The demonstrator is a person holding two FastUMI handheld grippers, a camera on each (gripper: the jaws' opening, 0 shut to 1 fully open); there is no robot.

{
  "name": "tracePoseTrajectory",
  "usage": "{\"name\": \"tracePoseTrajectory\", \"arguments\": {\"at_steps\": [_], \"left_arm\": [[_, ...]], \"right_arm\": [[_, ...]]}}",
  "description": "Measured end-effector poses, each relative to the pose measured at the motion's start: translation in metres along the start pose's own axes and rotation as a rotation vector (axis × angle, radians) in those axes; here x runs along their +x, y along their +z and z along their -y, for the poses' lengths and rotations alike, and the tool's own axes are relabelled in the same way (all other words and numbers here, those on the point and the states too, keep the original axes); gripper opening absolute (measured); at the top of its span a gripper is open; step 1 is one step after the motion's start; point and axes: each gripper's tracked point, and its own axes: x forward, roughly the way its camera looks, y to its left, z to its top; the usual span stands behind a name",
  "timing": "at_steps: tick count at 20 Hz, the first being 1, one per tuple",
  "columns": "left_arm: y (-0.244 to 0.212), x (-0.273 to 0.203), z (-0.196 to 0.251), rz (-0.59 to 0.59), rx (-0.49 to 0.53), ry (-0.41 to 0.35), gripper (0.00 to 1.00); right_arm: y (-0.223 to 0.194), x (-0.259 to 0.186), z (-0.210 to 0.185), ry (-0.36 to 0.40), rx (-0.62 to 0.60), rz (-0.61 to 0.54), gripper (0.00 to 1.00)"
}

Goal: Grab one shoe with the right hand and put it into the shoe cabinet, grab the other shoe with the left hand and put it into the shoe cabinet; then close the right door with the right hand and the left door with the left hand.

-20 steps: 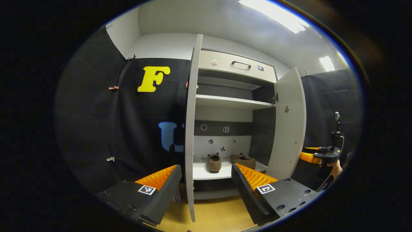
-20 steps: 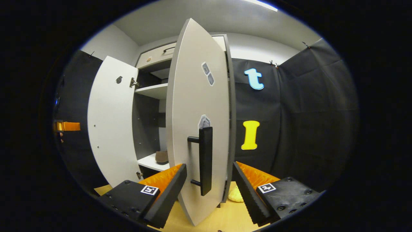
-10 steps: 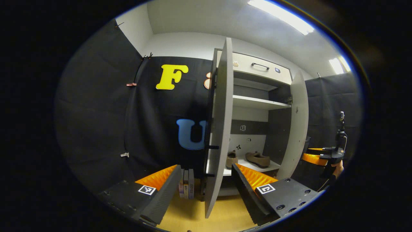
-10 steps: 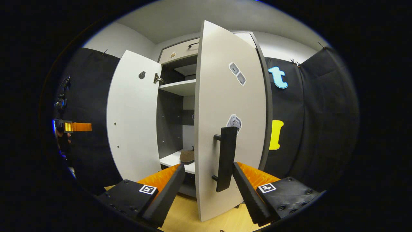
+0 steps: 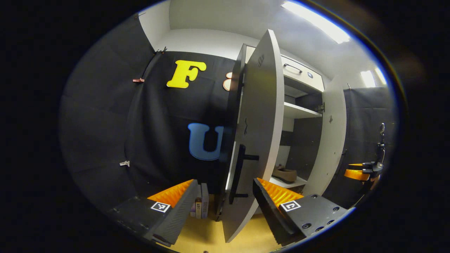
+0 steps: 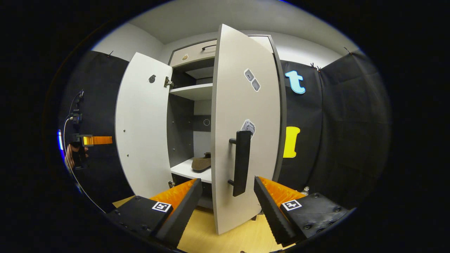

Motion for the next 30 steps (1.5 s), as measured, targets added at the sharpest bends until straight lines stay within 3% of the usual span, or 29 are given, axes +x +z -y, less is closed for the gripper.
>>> {"name": "tracePoseTrajectory", "arguments": {"at_steps": [6,20,24,30], "left_arm": [[-0.003,0.014,0.010,-0.018,0.061,-0.021,0.94],[-0.014,0.038,0.089,-0.033,0.017,-0.129,0.94],[-0.017,0.047,0.083,-0.030,-0.001,-0.078,0.94],[-0.016,0.044,0.085,-0.017,-0.048,-0.075,0.94]], "right_arm": [[-0.008,-0.015,0.016,-0.040,-0.002,-0.023,0.98],[-0.013,-0.006,0.040,-0.004,0.015,-0.033,0.98],[-0.006,0.014,0.036,0.032,0.038,-0.004,0.98],[-0.003,0.058,0.028,0.038,-0.011,0.013,0.98]]}}
